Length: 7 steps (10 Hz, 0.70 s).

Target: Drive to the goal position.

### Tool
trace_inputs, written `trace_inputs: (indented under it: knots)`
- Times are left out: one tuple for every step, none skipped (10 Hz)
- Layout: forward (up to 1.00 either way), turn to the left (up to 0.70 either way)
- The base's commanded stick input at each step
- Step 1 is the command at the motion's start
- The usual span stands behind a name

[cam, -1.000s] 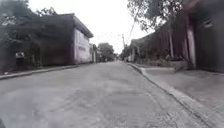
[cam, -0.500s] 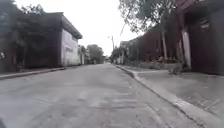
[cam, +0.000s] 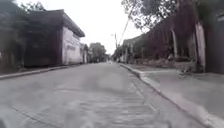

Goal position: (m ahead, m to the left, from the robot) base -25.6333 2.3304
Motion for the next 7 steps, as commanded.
trace_inputs:
  knots:
    - [1.00, 0.03]
    - [1.00, 0.03]
    - [1.00, 0.03]
    - [1.00, 0.03]
    - [1.00, 0.00]
    - [1.00, 0.00]
    - [1.00, -0.06]
